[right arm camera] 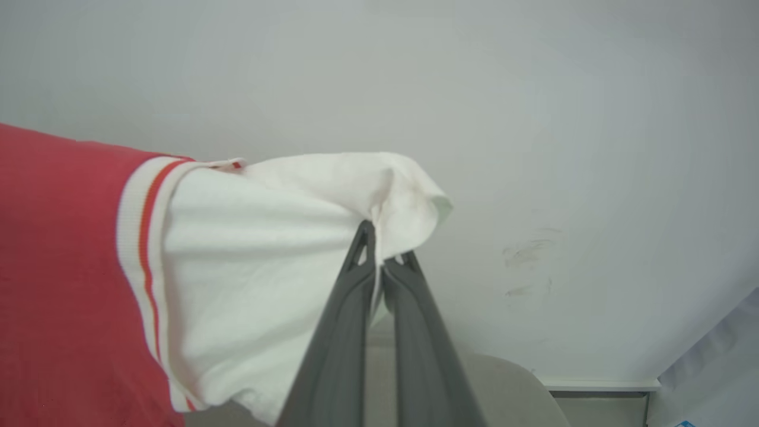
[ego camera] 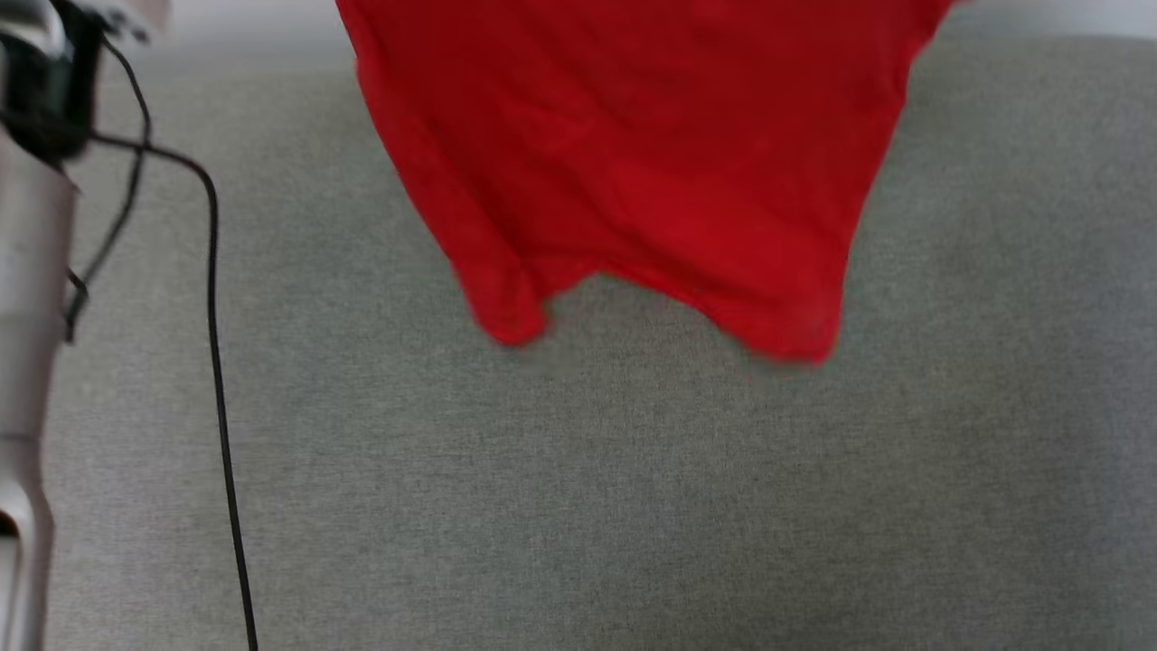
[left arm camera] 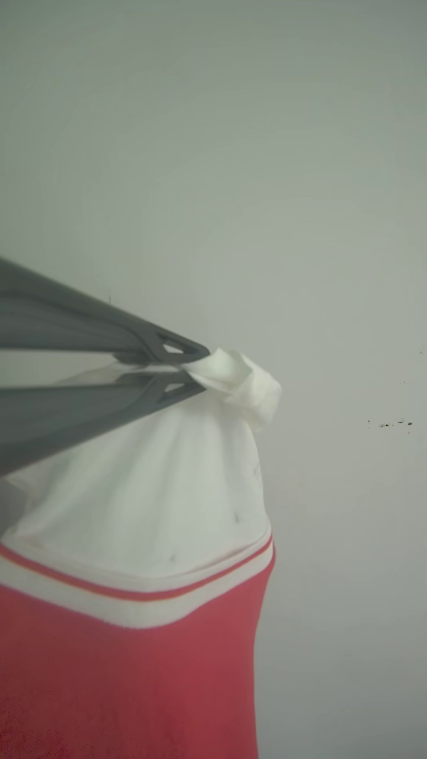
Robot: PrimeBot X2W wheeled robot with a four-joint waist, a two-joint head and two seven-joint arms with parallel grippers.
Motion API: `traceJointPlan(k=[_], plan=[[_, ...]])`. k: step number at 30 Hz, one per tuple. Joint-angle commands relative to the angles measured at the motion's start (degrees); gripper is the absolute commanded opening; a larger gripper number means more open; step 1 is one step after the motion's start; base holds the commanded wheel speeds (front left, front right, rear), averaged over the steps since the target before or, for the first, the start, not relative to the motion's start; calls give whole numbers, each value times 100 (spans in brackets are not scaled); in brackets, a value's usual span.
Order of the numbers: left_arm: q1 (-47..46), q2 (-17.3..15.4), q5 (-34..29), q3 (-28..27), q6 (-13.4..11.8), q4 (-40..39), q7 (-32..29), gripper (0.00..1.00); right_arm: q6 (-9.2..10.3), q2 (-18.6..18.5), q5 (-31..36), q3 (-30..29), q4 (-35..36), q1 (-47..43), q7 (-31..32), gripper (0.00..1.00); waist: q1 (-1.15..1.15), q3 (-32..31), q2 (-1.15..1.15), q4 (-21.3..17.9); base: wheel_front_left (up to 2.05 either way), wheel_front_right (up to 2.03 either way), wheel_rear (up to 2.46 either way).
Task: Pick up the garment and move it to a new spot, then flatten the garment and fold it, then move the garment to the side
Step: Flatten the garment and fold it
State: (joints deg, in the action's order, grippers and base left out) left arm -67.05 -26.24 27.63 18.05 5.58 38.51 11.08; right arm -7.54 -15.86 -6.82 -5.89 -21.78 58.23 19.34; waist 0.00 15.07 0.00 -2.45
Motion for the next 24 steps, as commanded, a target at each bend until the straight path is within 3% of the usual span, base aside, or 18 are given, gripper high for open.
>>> traceJointPlan(k=[1,12,18,24], plan=[[-346,-66,-73,10,29,151,80,0,10,-9,101,50,-171,422,-144,0,0,288,0,-62,0,0,0],[-2137,-96,-234,4,102,962,354,0,10,108,529,285,-1289,2704,-1126,0,0,1025,0,-82,0,0,0],[-2268,16,-168,-23,136,1297,401,0,10,288,585,458,-1908,3023,-1476,0,0,1212,0,-94,0,0,0],[-1825,174,21,-30,179,1394,417,0,9,512,440,725,-2538,2798,-1787,0,0,1338,0,-93,0,0,0]])
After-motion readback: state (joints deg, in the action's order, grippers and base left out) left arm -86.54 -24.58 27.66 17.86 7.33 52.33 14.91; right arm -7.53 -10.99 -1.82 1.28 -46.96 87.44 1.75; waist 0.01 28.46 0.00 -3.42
